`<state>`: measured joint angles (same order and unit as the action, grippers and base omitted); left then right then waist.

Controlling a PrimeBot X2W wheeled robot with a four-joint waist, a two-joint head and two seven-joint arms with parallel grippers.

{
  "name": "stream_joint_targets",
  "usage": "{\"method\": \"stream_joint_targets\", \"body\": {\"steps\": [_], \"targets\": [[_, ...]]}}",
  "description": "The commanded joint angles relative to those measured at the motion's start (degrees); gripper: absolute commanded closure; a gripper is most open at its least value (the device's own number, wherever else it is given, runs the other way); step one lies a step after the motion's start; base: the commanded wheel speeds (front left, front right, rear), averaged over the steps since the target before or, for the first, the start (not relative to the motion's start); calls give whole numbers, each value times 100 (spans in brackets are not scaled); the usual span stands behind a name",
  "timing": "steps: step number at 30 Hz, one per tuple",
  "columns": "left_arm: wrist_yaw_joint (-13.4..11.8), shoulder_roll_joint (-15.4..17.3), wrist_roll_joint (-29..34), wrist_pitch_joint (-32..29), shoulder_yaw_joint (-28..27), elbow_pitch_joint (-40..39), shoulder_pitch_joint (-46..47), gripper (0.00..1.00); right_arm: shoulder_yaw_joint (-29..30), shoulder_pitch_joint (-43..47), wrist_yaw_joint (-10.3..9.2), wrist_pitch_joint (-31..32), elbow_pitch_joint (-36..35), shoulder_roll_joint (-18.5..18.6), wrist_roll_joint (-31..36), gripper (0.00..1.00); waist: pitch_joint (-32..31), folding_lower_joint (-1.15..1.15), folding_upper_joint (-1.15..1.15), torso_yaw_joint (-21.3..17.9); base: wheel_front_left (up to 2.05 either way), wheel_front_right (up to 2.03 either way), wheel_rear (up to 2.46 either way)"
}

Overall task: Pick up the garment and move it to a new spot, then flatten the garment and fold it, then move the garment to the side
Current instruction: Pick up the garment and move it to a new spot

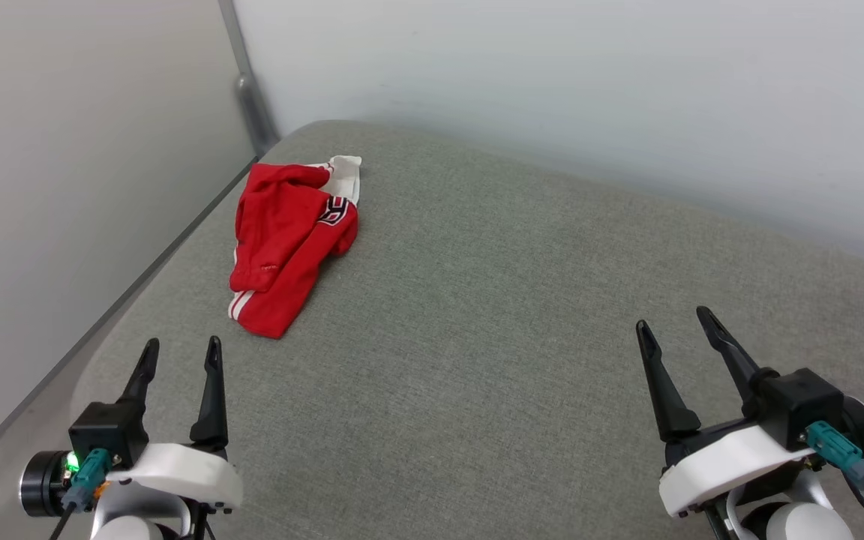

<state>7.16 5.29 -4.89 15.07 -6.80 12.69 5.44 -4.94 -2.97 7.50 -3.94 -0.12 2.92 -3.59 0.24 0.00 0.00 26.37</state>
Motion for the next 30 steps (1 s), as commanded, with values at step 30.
{"method": "stream_joint_targets", "body": {"steps": [30], "targets": [[31,2333,-1991,-2757,338,2014,3897,0,6,-1236,-2,132,-655,31,312,0,2829,0,0,-1589,0,0,0]]}}
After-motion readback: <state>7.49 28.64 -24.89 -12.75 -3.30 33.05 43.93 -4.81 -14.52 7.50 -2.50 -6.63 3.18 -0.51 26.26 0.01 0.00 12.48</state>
